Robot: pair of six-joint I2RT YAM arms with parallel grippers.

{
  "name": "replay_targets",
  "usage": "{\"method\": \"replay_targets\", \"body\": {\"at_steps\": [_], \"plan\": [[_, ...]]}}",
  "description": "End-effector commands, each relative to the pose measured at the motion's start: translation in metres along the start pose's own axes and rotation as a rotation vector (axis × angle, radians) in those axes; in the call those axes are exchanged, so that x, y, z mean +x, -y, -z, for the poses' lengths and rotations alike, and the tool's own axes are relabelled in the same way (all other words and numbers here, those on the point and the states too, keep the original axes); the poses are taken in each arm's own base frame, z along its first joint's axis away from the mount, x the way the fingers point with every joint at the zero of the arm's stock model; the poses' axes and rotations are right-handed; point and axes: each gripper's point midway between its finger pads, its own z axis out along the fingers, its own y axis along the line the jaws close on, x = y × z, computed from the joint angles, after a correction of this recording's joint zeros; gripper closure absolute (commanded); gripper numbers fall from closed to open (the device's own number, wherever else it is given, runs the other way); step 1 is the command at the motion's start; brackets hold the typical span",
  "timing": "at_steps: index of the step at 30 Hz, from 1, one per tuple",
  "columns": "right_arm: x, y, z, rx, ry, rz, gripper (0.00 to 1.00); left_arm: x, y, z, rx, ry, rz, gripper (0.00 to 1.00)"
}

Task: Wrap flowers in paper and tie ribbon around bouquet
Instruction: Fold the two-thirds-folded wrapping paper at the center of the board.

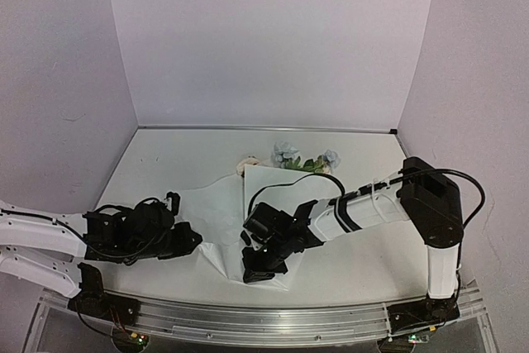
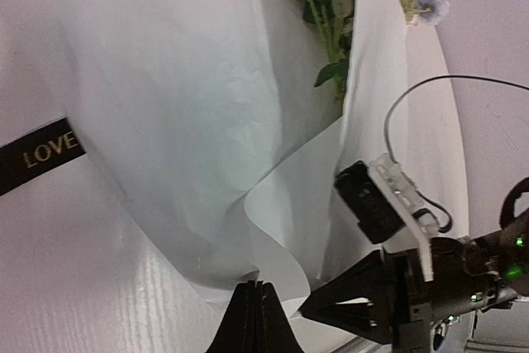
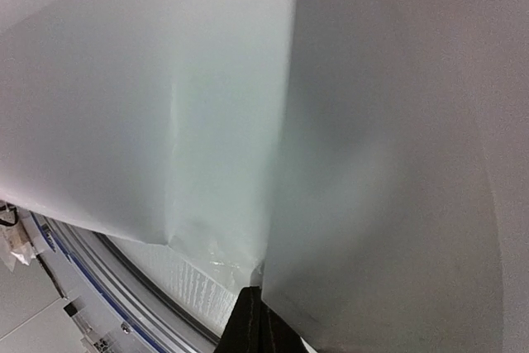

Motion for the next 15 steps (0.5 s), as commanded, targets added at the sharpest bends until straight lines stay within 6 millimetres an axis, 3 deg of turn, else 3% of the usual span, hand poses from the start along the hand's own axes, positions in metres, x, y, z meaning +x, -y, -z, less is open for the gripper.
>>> {"method": "replay_targets", "body": {"at_steps": [1, 9, 15], "plan": [[0.002, 0.022, -0.016, 0.056, -0.006, -0.037, 1.0, -0.019, 0.07, 0.014, 0.215, 0.039, -0.12, 1.0], [0.006, 0.029, -0.02, 0.072, -0.016, -0.05, 1.0, -0.03, 0.103, 0.025, 0.323, 0.083, -0.161, 1.0], [0.008, 0.025, -0.021, 0.045, -0.044, -0.054, 1.0, -0.021, 0.122, 0.021, 0.398, 0.041, -0.222, 1.0]]}}
